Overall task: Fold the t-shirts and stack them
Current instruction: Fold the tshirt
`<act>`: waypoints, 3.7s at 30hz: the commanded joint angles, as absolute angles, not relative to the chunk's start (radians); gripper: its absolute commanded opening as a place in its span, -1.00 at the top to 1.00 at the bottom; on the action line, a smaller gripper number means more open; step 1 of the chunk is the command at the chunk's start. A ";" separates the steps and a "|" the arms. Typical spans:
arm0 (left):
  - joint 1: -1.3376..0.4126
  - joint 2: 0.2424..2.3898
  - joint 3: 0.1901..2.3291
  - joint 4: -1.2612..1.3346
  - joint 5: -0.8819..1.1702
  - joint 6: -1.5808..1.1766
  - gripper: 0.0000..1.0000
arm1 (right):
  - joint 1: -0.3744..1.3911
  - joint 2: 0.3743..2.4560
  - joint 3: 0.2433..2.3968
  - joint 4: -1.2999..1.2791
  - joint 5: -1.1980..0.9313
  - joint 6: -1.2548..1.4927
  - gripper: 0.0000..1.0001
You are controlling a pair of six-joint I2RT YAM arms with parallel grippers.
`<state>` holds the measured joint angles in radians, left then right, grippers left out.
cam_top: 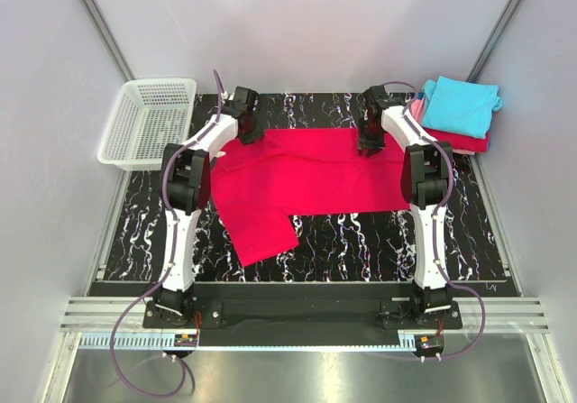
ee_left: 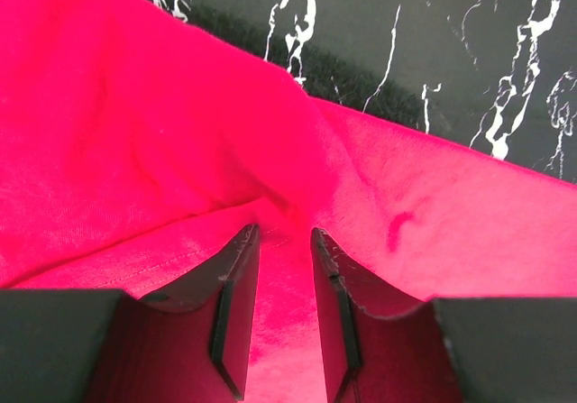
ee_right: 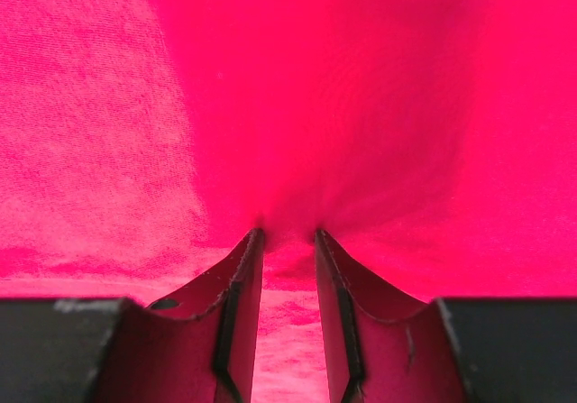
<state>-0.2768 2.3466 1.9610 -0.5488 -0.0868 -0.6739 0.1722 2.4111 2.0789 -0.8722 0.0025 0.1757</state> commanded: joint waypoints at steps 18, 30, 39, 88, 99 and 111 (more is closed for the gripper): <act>-0.287 2.407 2.068 -0.597 -0.141 -0.637 0.49 | 0.186 2.370 2.069 -0.874 0.034 0.167 0.28; -0.307 2.314 2.000 -0.609 -0.167 -0.623 1.00 | 0.186 2.365 2.053 -0.874 0.035 0.183 0.30; -0.382 2.125 1.731 -0.611 -0.239 -0.646 1.00 | 0.184 2.341 2.042 -0.876 0.045 0.189 0.30; -0.350 2.047 1.623 -0.695 -0.172 -0.706 0.15 | 0.276 2.197 1.887 -0.854 -0.078 0.264 0.35; -0.315 2.178 1.744 -0.791 -0.215 -0.745 0.31 | 0.293 2.273 1.901 -0.853 -0.064 0.256 0.32; -0.241 2.405 2.064 -0.879 -0.166 -0.730 0.29 | 0.293 2.497 2.198 -0.991 -0.031 0.235 0.31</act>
